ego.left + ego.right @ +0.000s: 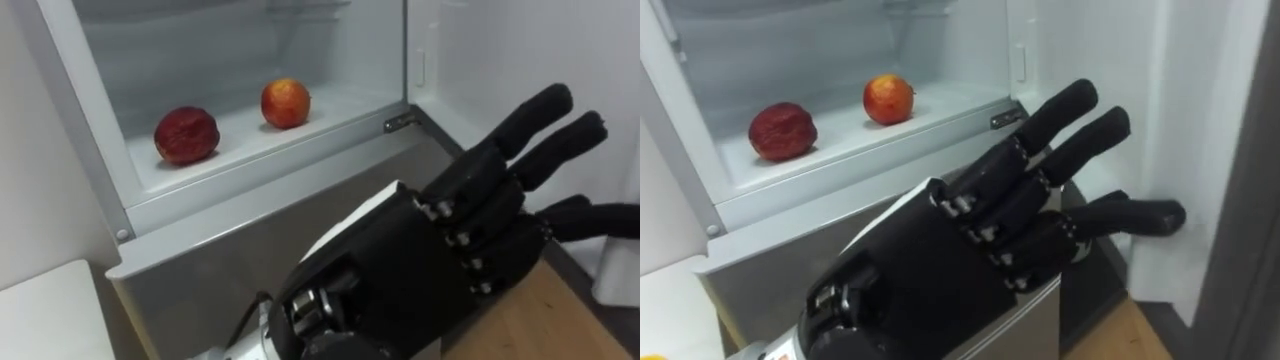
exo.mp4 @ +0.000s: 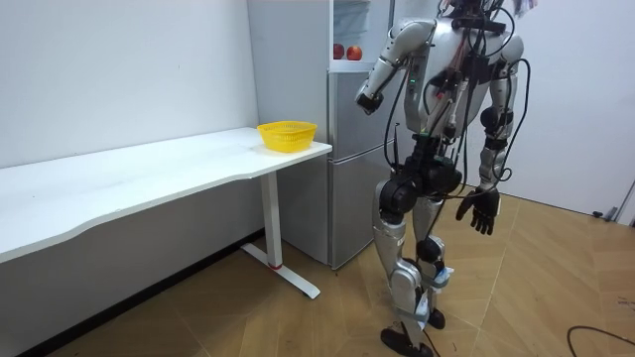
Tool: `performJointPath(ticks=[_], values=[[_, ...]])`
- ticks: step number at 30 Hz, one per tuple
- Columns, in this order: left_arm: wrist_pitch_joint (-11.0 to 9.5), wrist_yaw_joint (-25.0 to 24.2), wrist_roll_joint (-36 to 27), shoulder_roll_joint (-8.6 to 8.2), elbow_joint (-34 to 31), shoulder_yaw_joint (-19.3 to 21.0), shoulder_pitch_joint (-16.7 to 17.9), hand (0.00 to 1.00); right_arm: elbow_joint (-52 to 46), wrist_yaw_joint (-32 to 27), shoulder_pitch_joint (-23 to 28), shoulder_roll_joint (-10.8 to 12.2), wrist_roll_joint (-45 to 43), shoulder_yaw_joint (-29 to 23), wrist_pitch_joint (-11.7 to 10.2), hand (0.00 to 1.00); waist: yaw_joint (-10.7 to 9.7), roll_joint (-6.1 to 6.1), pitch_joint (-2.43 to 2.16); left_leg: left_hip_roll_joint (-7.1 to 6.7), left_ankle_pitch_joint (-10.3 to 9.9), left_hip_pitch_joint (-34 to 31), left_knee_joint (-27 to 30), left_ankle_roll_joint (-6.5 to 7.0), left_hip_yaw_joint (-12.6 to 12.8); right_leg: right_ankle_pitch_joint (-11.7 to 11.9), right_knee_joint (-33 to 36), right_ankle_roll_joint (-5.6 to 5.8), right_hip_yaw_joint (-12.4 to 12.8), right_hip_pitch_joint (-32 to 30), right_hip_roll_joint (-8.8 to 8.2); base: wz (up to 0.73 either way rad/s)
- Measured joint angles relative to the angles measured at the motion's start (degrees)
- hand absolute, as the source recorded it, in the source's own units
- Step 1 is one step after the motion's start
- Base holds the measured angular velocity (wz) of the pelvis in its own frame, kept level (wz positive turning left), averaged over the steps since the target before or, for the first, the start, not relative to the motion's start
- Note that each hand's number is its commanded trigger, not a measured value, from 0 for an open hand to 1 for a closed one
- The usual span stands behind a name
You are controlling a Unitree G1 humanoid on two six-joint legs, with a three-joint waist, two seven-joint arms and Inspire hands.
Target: Retrieve from the upper fridge
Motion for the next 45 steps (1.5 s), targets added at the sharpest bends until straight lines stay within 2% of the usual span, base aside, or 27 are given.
performJointPath(ticks=[16,39,45], values=[[0.0,2.8,0.0,0.21,0.0,-0.1,-2.0,0.0,-0.3,-0.3,-0.1,-0.8,0.0,0.0,-0.1,0.0,0.0,0.0,0.0,0.06,0.0,-0.4,0.0,-0.01,0.0,0.1,-0.1,-0.09,0.2,-0.3,0.04,0.0],[0.0,6.0,0.0,-0.07,0.0,-0.2,-2.1,0.0,-0.2,-0.8,-0.2,-0.8,-0.2,-1.0,-0.1,0.0,0.0,-0.34,0.23,0.06,0.0,-0.5,0.0,-0.01,-0.2,0.0,-0.2,-0.09,0.1,-0.3,0.05,0.0],[-0.1,6.8,0.0,-0.07,0.5,-3.8,-5.1,0.0,-0.2,-1.6,-0.8,-0.7,-0.5,-0.8,-0.1,0.0,-0.2,-0.47,0.32,0.06,0.0,-1.1,0.0,-0.01,-0.2,0.0,-0.2,-0.1,0.1,-0.5,0.0,-0.01]])
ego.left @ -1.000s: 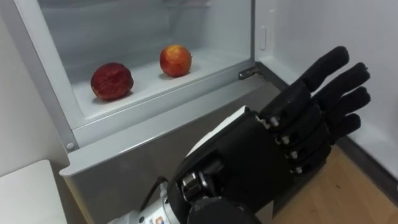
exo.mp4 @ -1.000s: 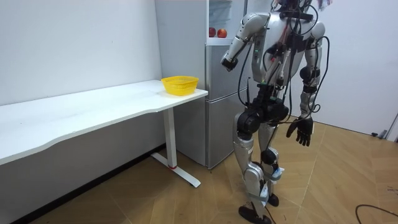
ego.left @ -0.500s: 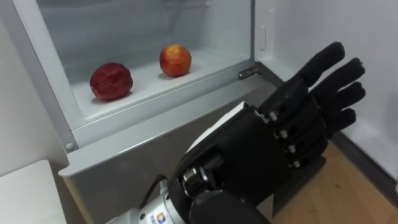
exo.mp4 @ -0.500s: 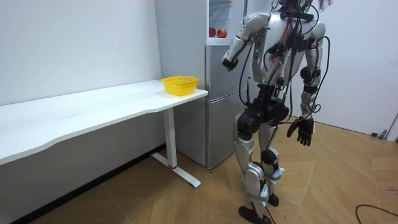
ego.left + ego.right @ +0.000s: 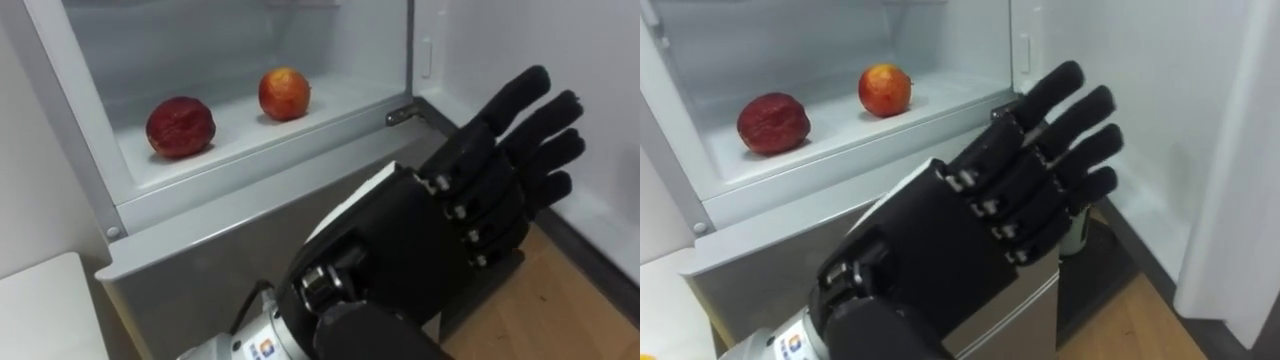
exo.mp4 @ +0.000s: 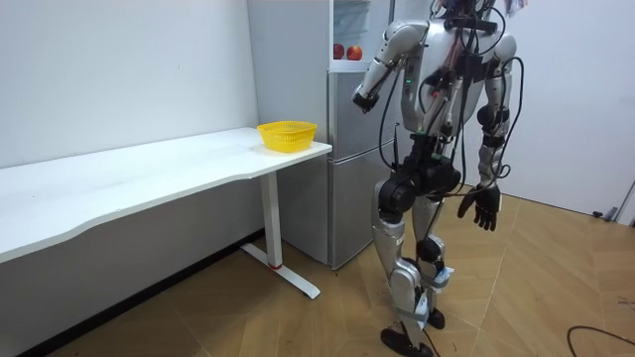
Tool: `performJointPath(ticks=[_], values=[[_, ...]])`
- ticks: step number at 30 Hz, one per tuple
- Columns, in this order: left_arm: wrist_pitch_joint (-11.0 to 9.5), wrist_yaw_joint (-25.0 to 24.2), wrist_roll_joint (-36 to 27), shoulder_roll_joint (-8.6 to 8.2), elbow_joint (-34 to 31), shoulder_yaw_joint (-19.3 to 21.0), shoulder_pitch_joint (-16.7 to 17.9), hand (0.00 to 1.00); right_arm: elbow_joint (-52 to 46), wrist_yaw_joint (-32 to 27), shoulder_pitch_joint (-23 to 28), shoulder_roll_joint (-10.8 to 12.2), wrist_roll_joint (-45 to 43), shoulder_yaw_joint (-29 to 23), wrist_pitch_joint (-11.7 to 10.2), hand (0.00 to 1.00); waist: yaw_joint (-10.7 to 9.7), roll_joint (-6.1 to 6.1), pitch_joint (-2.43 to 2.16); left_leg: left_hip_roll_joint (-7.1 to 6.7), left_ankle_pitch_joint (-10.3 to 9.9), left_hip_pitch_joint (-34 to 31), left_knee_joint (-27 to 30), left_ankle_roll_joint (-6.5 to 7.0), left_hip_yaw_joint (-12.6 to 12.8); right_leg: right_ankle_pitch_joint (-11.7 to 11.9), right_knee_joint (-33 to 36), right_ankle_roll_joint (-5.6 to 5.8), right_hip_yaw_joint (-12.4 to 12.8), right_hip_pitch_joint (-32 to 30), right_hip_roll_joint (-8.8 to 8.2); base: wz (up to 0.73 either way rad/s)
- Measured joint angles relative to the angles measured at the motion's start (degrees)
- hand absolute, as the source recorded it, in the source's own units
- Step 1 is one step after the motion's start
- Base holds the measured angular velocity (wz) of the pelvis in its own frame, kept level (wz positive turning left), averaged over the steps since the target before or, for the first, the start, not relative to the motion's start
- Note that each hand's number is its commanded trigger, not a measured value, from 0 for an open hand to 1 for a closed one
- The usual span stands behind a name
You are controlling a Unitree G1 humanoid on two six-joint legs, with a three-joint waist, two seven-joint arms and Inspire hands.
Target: Retrieve from the upper fridge
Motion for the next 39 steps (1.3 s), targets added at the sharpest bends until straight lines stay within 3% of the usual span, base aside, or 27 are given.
performJointPath(ticks=[8,11,14,16,18,20,22,24,26,28,29,31,35,38,39], values=[[-0.1,0.4,0.2,-0.3,2.1,-1.5,-1.5,0.0,0.1,-1.2,0.3,0.0,0.3,0.0,-0.7,0.0,-0.1,-0.01,0.01,0.04,0.0,0.1,0.0,-0.01,0.0,0.0,-0.2,-0.02,-0.1,0.1,0.05,0.0],[-0.2,0.9,0.9,-0.15,2.0,-1.4,-1.5,0.0,0.0,-1.7,0.9,0.0,0.2,0.4,-1.0,0.0,0.7,-0.04,0.03,0.03,0.0,0.0,0.0,-0.01,-0.2,0.0,-0.1,-0.02,-0.5,0.4,-0.02,0.0],[-0.4,1.7,4.0,1.08,0.3,0.6,-1.5,0.0,0.0,-1.7,1.5,0.0,0.1,0.7,-1.4,0.0,2.1,-0.02,0.0,0.0,0.0,-0.3,0.0,-0.01,-0.4,0.0,0.0,-0.06,-0.8,0.2,-0.05,0.01],[-0.5,3.0,8.4,2.07,-3.2,4.9,-1.3,0.0,0.0,-1.9,2.2,0.0,0.1,0.5,-2.1,0.0,4.2,0.04,-0.12,-0.02,0.0,-0.4,0.1,-0.01,-1.2,-0.1,0.1,-0.13,-1.7,0.3,-0.27,0.15],[-2.1,4.5,10.6,3.14,-6.0,9.5,-0.4,0.0,0.0,-2.4,2.8,0.2,-0.2,-0.2,-2.4,0.0,5.4,-0.04,-0.14,-0.05,0.0,-0.3,0.1,-0.03,-2.7,-0.2,0.2,-0.25,-3.1,0.7,-0.47,0.32],[-2.7,5.7,13.0,3.88,-8.7,15.8,1.6,0.0,0.0,-2.9,3.6,0.6,-0.3,-1.8,-2.5,0.0,8.4,-0.31,-0.18,-0.02,0.1,0.1,0.1,-0.22,-3.6,-0.3,0.2,-0.36,-3.5,1.3,-0.79,0.18],[-5.1,8.9,16.3,4.84,-10.9,24.7,5.1,0.0,0.0,-3.4,4.1,1.3,-2.5,-3.5,-2.9,0.0,11.9,-0.96,-0.32,0.01,0.2,0.0,0.5,-0.28,-5.3,-0.5,0.0,-0.61,-5.6,2.0,-0.83,0.39],[-6.8,11.9,18.1,4.98,-11.1,30.3,8.5,0.0,-0.1,-4.2,4.7,1.9,-4.3,-4.4,-3.3,0.0,14.6,-1.74,-0.63,-0.04,0.2,-0.4,1.1,-0.29,-7.1,-0.7,0.1,-0.75,-7.1,2.2,-1.06,0.52],[-7.0,14.9,19.5,5.23,-11.2,36.3,11.0,0.0,-0.8,-5.1,4.9,2.8,-5.1,-5.3,-3.9,0.0,16.8,-2.37,-0.94,-0.12,0.2,-0.8,1.7,-0.34,-9.0,-0.8,-0.3,-0.88,-9.1,2.9,-1.7,0.55],[-8.6,19.3,22.1,5.21,-10.8,44.1,13.8,0.0,-2.1,-6.0,5.2,3.7,-7.7,-7.1,-4.4,0.0,19.8,-3.2,-1.0,-0.35,0.3,-0.8,1.8,-0.51,-11.1,-0.8,-1.0,-0.89,-10.9,4.1,-1.69,0.48],[-8.9,20.6,22.8,5.21,-10.8,45.9,14.9,0.0,-2.4,-6.2,5.3,3.7,-8.2,-7.1,-4.5,0.0,20.2,-3.25,-1.07,-0.36,0.3,-0.7,1.8,-0.51,-11.7,-0.9,-1.1,-0.84,-11.4,4.3,-1.76,0.46],[-9.2,26.0,23.9,5.17,-10.9,51.3,19.2,0.0,-4.0,-7.4,6.3,3.9,-9.2,-7.0,-4.5,0.0,22.3,-3.03,-1.12,-0.71,0.3,-0.2,1.8,-0.51,-13.2,-1.1,-1.8,-0.59,-12.7,5.7,-2.14,0.44],[-9.6,32.6,27.4,3.94,-10.3,57.1,21.3,0.0,-5.0,-8.5,6.1,4.4,-10.9,-7.3,-4.6,0.0,24.4,-2.36,-0.99,-1.32,0.3,-0.6,1.8,-0.42,-15.4,-1.3,-1.8,-0.28,-15.0,6.6,-2.79,0.29],[-10.0,37.8,31.0,3.95,-8.7,61.6,24.4,0.0,-5.2,-9.4,7.0,4.5,-10.9,-7.3,-4.4,0.0,25.9,-1.01,-1.37,-1.6,0.3,-0.8,1.9,-0.32,-16.6,-1.3,-1.7,-0.12,-16.0,7.1,-3.02,0.19],[-10.3,39.7,31.9,3.94,-7.5,63.1,25.8,0.0,-5.8,-9.4,7.3,4.6,-11.0,-7.3,-4.2,0.0,26.6,-0.52,-1.24,-1.7,0.3,-0.8,2.0,-0.31,-17.1,-1.4,-1.7,-0.11,-16.5,7.3,-3.05,0.16]])
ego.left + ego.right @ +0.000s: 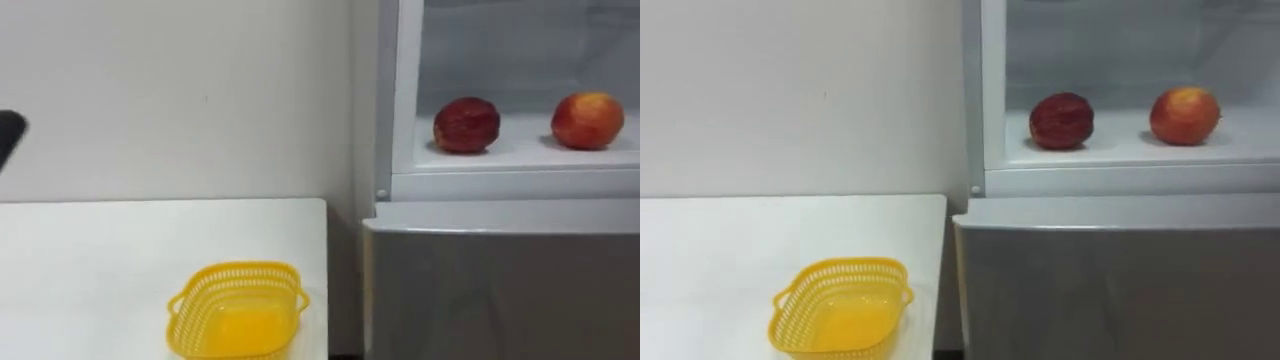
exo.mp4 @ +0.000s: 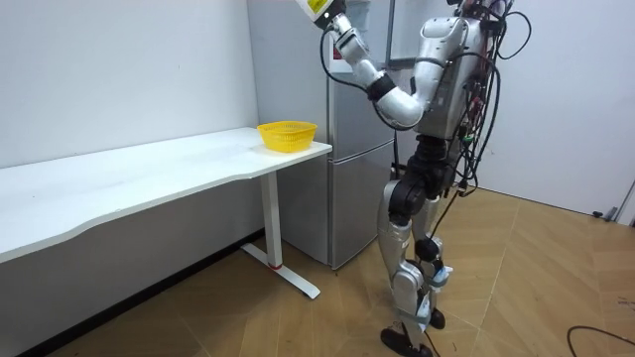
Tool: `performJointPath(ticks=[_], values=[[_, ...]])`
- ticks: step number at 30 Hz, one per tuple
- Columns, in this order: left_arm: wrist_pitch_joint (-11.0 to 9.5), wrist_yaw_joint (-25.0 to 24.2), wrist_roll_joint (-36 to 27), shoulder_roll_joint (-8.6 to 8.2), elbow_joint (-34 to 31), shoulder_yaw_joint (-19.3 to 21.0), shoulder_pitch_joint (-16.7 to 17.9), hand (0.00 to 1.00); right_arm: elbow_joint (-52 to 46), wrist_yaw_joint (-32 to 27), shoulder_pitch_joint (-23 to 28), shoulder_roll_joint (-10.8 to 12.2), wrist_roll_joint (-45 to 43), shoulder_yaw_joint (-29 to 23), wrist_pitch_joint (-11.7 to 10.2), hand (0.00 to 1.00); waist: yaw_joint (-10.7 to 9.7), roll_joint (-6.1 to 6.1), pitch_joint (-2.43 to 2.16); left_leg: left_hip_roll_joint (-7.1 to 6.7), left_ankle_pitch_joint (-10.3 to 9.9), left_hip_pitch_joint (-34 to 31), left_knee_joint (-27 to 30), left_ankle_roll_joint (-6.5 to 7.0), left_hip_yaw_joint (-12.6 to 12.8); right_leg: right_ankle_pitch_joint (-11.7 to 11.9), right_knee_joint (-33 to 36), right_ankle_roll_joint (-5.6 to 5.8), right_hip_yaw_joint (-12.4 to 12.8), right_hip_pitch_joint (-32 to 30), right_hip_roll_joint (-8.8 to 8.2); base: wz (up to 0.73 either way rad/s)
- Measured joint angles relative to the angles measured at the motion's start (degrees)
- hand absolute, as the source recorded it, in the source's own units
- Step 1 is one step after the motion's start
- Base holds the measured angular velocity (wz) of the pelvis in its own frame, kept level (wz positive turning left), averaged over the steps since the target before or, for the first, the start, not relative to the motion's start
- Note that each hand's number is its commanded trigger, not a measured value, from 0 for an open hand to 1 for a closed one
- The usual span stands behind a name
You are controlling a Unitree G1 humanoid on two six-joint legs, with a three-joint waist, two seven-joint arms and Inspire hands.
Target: Retrieve from the upper fridge
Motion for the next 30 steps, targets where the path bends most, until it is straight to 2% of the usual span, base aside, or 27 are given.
performJointPath(ticks=[2,5,6,8,10,11,12,14,17,19,22,25,27,30], values=[[-0.3,2.9,1.4,-0.22,2.6,1.4,3.0,0.0,-0.6,-0.3,0.9,-0.1,-0.1,0.0,0.1,0.0,0.6,0.58,0.24,-0.43,0.0,-0.2,0.0,0.02,-0.8,-0.1,0.0,0.04,-0.9,0.0,-0.16,0.23],[-1.2,6.1,3.5,-2.38,9.7,1.9,11.4,0.0,-3.6,-0.3,1.9,0.0,0.0,0.0,1.8,0.0,1.1,1.66,0.26,-1.0,0.1,-0.6,0.2,0.12,-2.3,-1.4,0.9,0.06,-2.2,-0.5,-0.83,0.23],[-0.9,6.2,3.5,-2.67,11.3,1.9,12.6,0.0,-3.8,-0.2,2.0,0.1,0.0,0.0,1.8,0.0,1.0,1.66,0.24,-1.05,0.1,-0.7,0.3,0.12,-2.6,-1.6,1.1,0.08,-2.4,-0.6,-0.88,0.19],[-0.7,7.3,3.4,-4.74,16.0,1.5,15.7,0.0,-4.1,0.0,2.1,0.1,0.2,0.0,1.9,0.0,0.5,1.37,0.21,-1.16,0.1,-1.1,1.0,0.11,-3.4,-1.7,0.9,0.1,-2.7,-0.5,-0.91,0.18],[-0.4,9.0,3.6,-7.76,24.1,0.3,19.3,0.0,-5.4,0.4,2.4,0.0,0.4,0.0,2.0,0.0,0.9,1.0,0.23,-1.17,0.1,-1.1,1.1,0.1,-3.4,-1.8,0.9,0.05,-2.6,-0.6,-0.92,0.0],[-0.4,9.3,3.6,-8.36,26.6,-0.1,20.0,0.0,-5.5,0.4,2.3,0.0,0.4,0.0,1.9,0.0,0.9,0.88,0.25,-1.17,0.1,-1.1,1.1,0.1,-3.4,-1.8,0.8,0.04,-2.6,-0.5,-0.92,0.0],[-0.3,9.8,3.6,-8.68,32.6,-1.3,20.7,0.0,-5.1,0.7,2.3,0.1,0.2,-0.1,1.9,0.0,0.7,0.53,0.26,-1.19,0.1,-1.0,1.1,0.1,-3.6,-1.8,0.8,0.07,-2.7,-0.3,-0.93,0.06],[0.5,11.0,3.7,-8.83,43.7,-3.6,21.3,0.0,-4.6,1.9,2.4,0.2,0.1,-0.1,2.1,0.0,0.6,-0.38,0.31,-1.26,0.1,-0.9,1.0,0.1,-3.7,-2.0,0.7,0.11,-2.7,0.1,-0.98,0.05],[0.8,11.1,3.6,-8.89,55.4,-8.3,21.0,0.0,-4.6,2.8,2.6,0.1,0.5,-0.2,2.5,0.0,0.5,-0.95,0.42,-1.41,0.1,-0.9,1.0,0.1,-3.8,-2.1,0.8,0.22,-2.7,0.3,-1.16,0.01],[1.5,9.0,3.3,-8.97,66.4,-13.2,20.5,0.0,-3.0,3.9,2.5,0.1,0.5,-0.1,2.5,0.0,0.1,-1.56,0.52,-1.53,0.0,-0.6,0.8,0.23,-4.1,-2.2,0.9,0.33,-2.7,0.8,-1.24,0.04],[3.0,5.0,3.1,-9.7,77.6,-17.5,20.1,0.0,-3.0,5.0,2.8,0.3,0.4,-0.1,3.8,0.0,-1.0,-1.8,0.54,-1.3,-0.2,-0.1,-0.1,0.51,-4.0,-2.3,1.0,0.48,-2.7,0.7,-1.31,0.0],[3.8,1.3,3.1,-10.43,86.1,-19.6,19.4,0.0,-2.8,5.3,2.7,0.3,1.2,0.2,4.2,0.0,-2.0,-1.87,0.49,-1.3,-0.2,0.0,-0.1,0.56,-3.7,-2.3,1.0,0.55,-2.5,0.7,-1.45,0.0],[4.5,-0.8,3.3,-10.8,89.1,-21.0,19.2,0.0,-2.5,5.3,2.5,0.3,1.9,0.5,4.3,0.0,-2.6,-1.91,0.48,-1.23,-0.2,0.1,0.0,0.57,-3.2,-2.3,1.1,0.56,-2.3,0.7,-1.41,-0.08],[5.8,-3.5,7.6,-11.16,91.8,-24.4,18.1,0.0,-0.3,5.2,1.6,0.6,4.2,0.6,4.5,0.0,-3.1,-2.16,0.42,-1.22,-0.2,0.2,0.2,0.57,-2.7,-2.2,1.1,0.56,-2.3,0.6,-1.4,-0.04]])
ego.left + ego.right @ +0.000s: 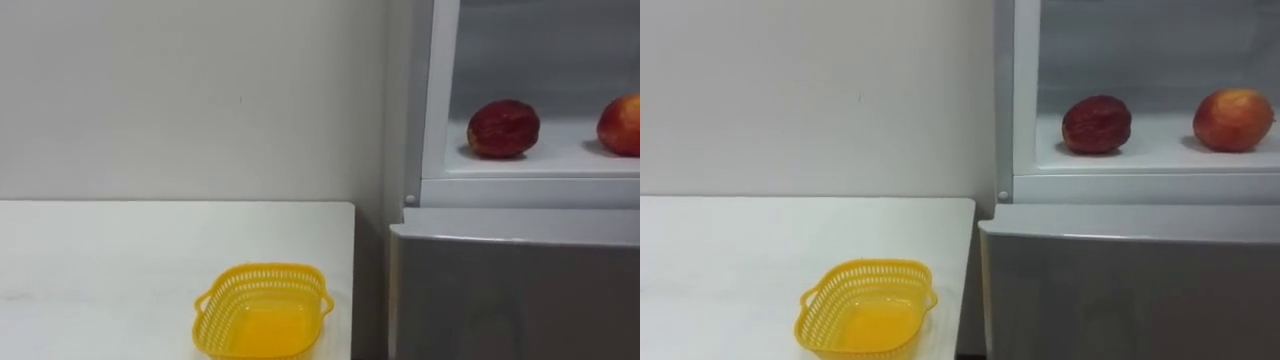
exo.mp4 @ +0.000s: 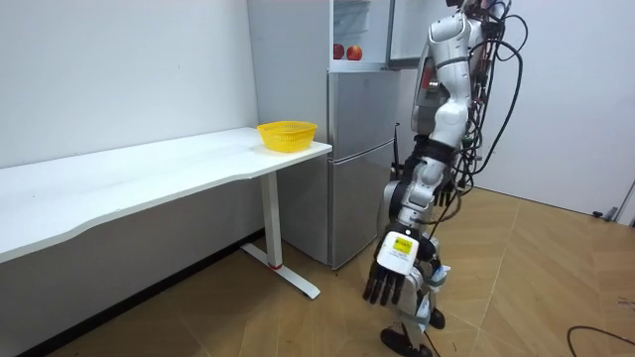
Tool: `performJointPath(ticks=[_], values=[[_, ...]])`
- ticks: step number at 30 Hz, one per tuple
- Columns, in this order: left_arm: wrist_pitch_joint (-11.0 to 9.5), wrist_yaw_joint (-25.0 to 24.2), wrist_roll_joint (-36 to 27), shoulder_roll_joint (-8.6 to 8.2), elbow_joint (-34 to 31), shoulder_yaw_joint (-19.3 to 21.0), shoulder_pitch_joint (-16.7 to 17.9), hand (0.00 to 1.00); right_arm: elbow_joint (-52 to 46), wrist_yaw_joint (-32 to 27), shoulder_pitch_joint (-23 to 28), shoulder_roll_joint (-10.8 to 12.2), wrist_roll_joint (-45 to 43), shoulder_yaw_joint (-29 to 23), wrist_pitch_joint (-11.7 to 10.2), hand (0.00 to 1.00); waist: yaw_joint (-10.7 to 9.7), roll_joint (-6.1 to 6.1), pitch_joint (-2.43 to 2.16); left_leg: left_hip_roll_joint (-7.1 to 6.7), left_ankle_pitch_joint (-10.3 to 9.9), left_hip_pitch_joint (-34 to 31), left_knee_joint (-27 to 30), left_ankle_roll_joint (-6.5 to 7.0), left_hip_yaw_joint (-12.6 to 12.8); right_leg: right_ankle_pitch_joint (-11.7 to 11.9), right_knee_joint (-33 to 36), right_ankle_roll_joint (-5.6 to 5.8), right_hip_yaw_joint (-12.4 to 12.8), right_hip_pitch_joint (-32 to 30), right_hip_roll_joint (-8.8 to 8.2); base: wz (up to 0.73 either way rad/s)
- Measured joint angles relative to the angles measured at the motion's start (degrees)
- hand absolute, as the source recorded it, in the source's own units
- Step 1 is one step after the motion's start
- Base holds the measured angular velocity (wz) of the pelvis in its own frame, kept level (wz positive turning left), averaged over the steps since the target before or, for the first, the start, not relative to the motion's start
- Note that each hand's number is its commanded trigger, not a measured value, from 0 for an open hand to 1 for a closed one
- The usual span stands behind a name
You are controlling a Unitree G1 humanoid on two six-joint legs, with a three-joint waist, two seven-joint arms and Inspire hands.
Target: Retrieve from the upper fridge
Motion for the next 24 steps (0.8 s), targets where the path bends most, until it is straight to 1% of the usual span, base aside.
performJointPath(ticks=[2,3,4,5,6,7,8,9,10,12,14,15,16,18,19,21,23,24], values=[[0.8,-1.2,3.5,-0.02,0.8,-2.1,-0.5,0.0,0.0,-0.3,-0.1,0.3,0.1,0.5,0.2,0.0,-0.7,-0.25,-0.04,0.01,0.0,0.1,0.0,-0.01,0.1,0.0,0.0,0.0,0.1,0.2,0.04,-0.02],[1.2,-1.9,5.5,-0.03,0.9,-3.6,-1.2,0.0,-0.4,-0.8,-0.7,0.4,0.0,1.4,0.2,0.0,-1.2,-0.53,-0.15,0.0,0.0,0.2,0.0,-0.01,0.4,0.0,0.0,0.01,0.2,0.2,0.07,-0.12],[1.5,-2.5,6.9,-0.07,1.3,-5.1,-2.0,0.0,-0.6,-1.3,-0.6,0.4,0.0,1.9,0.1,0.0,-1.4,-0.36,0.0,0.02,0.0,0.4,0.0,-0.01,1.0,0.0,0.1,0.0,0.7,0.1,0.14,-0.15],[1.7,-2.7,7.5,-0.16,1.4,-5.5,-2.5,0.0,-0.8,-1.4,-0.7,0.5,0.0,2.0,-0.1,0.0,-1.5,-0.6,-0.12,0.04,0.0,0.5,0.0,-0.01,1.2,0.0,0.1,0.0,0.9,0.1,0.18,-0.19],[1.8,-3.5,8.6,-0.2,1.4,-6.0,-3.5,0.0,-1.4,-2.0,-0.5,0.7,0.2,2.1,-0.5,0.0,-1.7,-0.48,-0.02,0.06,0.0,0.7,-0.2,-0.01,1.7,0.0,0.1,0.0,1.4,0.0,0.29,-0.19],[1.8,-4.1,8.9,-0.18,1.4,-6.5,-4.4,0.0,-2.3,-2.6,-0.4,0.9,0.2,2.1,-0.8,0.0,-1.9,-0.69,-0.08,0.09,0.0,0.8,-0.3,-0.01,2.2,0.0,0.3,-0.01,2.0,-0.2,0.41,-0.21],[1.8,-4.6,9.3,-0.18,1.4,-6.5,-4.7,0.0,-3.1,-2.8,-0.3,0.9,0.2,2.1,-0.9,0.0,-1.9,-0.69,-0.06,0.22,0.0,0.8,-0.4,-0.02,2.5,0.0,0.5,-0.02,2.5,-0.6,0.49,-0.3],[1.8,-5.4,10.0,-0.18,1.3,-6.6,-5.4,0.0,-4.5,-3.2,-0.1,0.9,0.2,2.1,-1.0,0.0,-2.2,-0.74,0.02,0.49,0.0,0.7,-0.5,-0.02,3.4,0.0,0.7,-0.05,3.1,-1.0,0.59,-0.32],[1.8,-6.0,10.2,-0.11,1.3,-7.1,-6.0,0.0,-6.4,-3.8,0.0,0.9,0.1,2.2,-1.1,0.0,-2.6,-0.85,-0.01,0.49,0.0,0.7,-0.6,-0.02,4.0,0.0,0.9,-0.05,3.5,-1.4,0.64,-0.33],[1.7,-6.9,10.9,-0.13,1.1,-7.7,-6.9,0.0,-11.2,-4.7,1.5,1.2,0.1,2.1,-1.1,0.0,-3.2,-0.91,0.01,0.52,0.0,0.5,-0.7,-0.02,4.4,0.0,1.0,-0.05,4.4,-1.9,0.74,-0.19],[1.6,-7.7,11.2,-0.06,0.6,-7.7,-7.2,0.0,-15.9,-5.5,2.8,1.7,0.5,2.1,-1.7,0.0,-4.0,-1.12,0.05,0.54,0.0,0.3,-0.8,-0.02,4.8,0.0,1.1,-0.04,4.8,-2.0,0.79,-0.13],[1.6,-8.3,11.2,-0.05,-0.2,-7.7,-7.2,0.0,-18.6,-6.0,3.4,2.1,1.1,2.1,-2.2,0.0,-4.2,-1.23,0.12,0.56,0.0,0.3,-0.8,-0.02,5.4,0.0,1.2,-0.04,5.3,-2.6,0.81,-0.22],[1.3,-8.9,11.2,-0.06,-1.2,-7.8,-7.1,0.0,-21.0,-6.4,3.6,2.6,1.7,2.1,-2.8,0.0,-4.1,-1.36,0.1,0.58,0.0,0.3,-0.7,-0.02,5.9,0.0,1.6,-0.04,5.9,-3.0,0.89,-0.25],[0.4,-9.2,11.1,0.04,-1.3,-8.9,-7.0,0.0,-24.9,-6.9,4.2,3.1,3.2,2.8,-3.7,0.0,-4.1,-1.52,0.05,0.61,0.0,0.3,-0.7,-0.02,6.9,0.0,1.7,-0.04,6.2,-3.0,0.9,-0.19],[-0.5,-9.5,11.1,0.09,-1.3,-9.1,-7.1,0.0,-27.7,-7.0,5.0,3.2,3.5,3.7,-4.9,0.0,-4.3,-1.48,0.09,0.61,0.0,0.3,-0.7,-0.02,7.1,0.0,1.7,-0.03,6.3,-3.3,0.85,-0.1],[-1.5,-9.6,10.9,0.33,-1.3,-9.9,-7.0,0.0,-31.2,-6.9,6.0,3.3,3.6,5.2,-6.4,0.0,-4.5,-1.62,0.02,0.62,0.0,0.1,-0.7,-0.02,7.1,0.0,1.7,-0.01,6.4,-3.6,0.81,-0.04],[-2.5,-9.8,11.2,0.3,-1.3,-9.9,-6.8,0.0,-37.8,-6.7,8.1,3.5,3.5,6.0,-6.6,0.0,-4.6,-1.67,-0.02,0.64,0.0,-0.6,-0.7,-0.02,7.1,0.0,1.7,0.03,6.8,-4.3,0.79,-0.05],[-3.1,-9.9,11.2,0.31,-1.3,-9.9,-6.5,0.0,-42.1,-6.4,9.7,3.6,3.2,6.4,-7.6,0.0,-4.6,-1.53,-0.07,0.64,0.0,-0.8,-0.7,-0.02,7.1,0.1,1.8,0.07,7.1,-4.9,0.83,-0.07]])
